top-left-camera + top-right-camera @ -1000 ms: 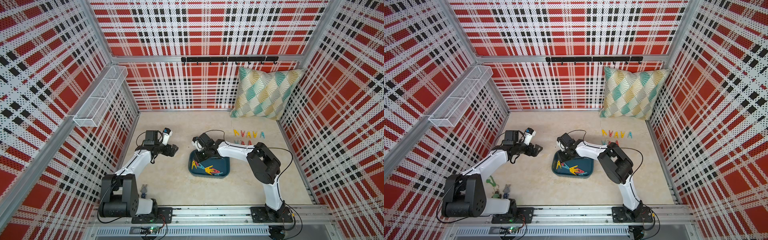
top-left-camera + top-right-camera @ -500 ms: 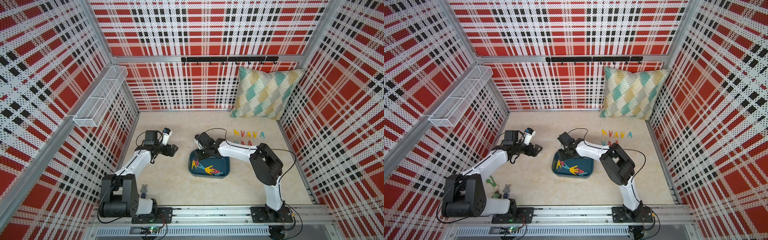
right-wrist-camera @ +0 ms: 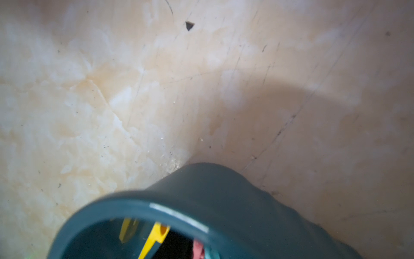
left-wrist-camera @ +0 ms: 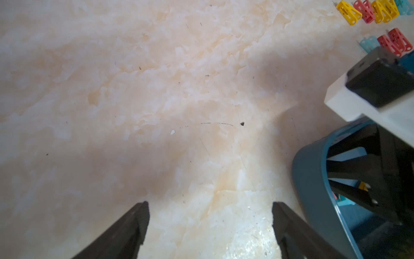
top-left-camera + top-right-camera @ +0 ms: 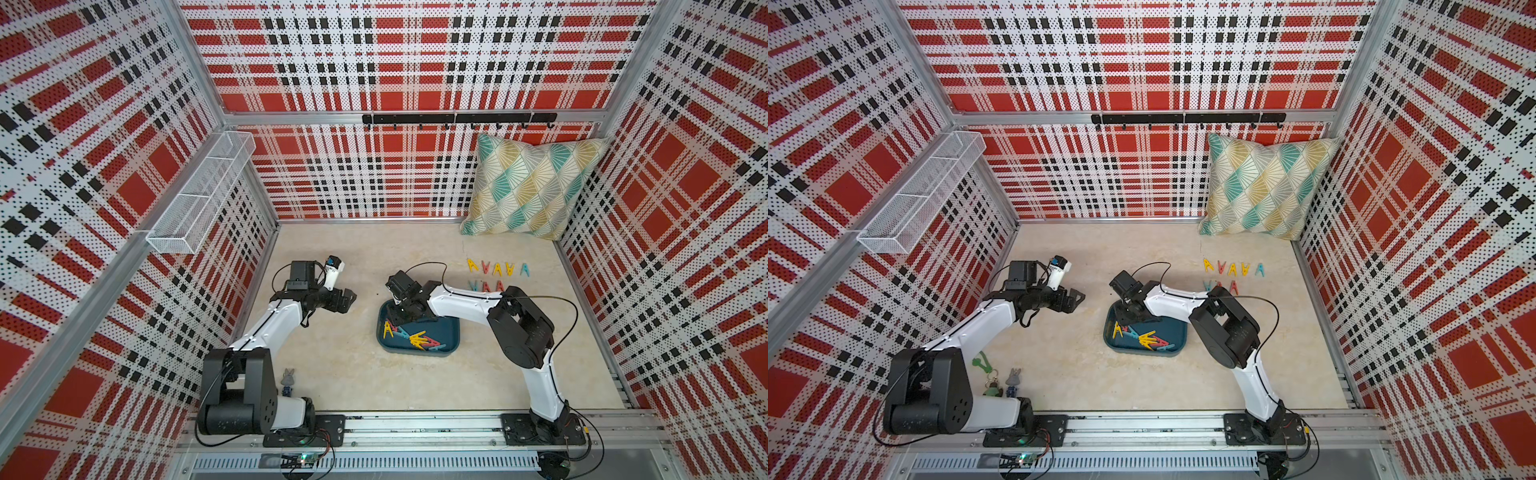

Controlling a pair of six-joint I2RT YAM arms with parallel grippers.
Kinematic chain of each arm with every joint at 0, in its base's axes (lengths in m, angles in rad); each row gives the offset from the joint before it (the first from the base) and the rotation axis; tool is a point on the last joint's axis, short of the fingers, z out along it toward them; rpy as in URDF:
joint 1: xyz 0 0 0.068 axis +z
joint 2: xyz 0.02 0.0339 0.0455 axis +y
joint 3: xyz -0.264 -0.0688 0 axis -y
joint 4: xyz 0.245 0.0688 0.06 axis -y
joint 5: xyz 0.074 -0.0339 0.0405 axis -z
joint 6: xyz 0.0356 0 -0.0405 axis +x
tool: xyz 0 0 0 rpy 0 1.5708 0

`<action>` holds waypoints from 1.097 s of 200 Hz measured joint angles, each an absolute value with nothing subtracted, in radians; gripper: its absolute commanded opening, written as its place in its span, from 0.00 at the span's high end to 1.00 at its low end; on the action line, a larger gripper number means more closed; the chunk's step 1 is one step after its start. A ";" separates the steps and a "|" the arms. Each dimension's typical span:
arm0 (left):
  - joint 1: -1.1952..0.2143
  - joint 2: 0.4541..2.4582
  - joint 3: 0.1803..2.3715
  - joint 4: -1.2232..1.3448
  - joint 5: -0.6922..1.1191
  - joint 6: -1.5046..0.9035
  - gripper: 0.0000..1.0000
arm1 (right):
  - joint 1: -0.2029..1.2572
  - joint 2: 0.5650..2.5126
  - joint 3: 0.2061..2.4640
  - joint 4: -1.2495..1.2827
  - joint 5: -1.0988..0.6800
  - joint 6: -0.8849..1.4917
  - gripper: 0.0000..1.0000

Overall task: Take the clothespins out of the storage box
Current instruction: Pick up the clothespin from the storage box.

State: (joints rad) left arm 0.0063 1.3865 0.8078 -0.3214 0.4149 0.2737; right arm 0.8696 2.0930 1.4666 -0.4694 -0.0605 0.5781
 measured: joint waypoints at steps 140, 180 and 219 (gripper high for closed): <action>0.006 1.386 0.808 -0.322 0.416 0.273 0.09 | 0.896 2.135 1.535 -0.513 0.049 0.611 0.81; 0.006 1.386 0.808 -0.322 0.415 0.273 0.09 | 0.904 2.136 1.536 -0.527 0.085 0.622 0.91; 0.006 1.386 0.808 -0.321 0.415 0.273 0.09 | 0.904 2.132 1.537 -0.535 0.096 0.623 0.94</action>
State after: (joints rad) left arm 0.0063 1.3865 0.8078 -0.3214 0.4152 0.2733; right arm 0.9039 2.1323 1.5368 -0.5346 0.0956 0.6228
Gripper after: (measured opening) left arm 0.915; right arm 0.089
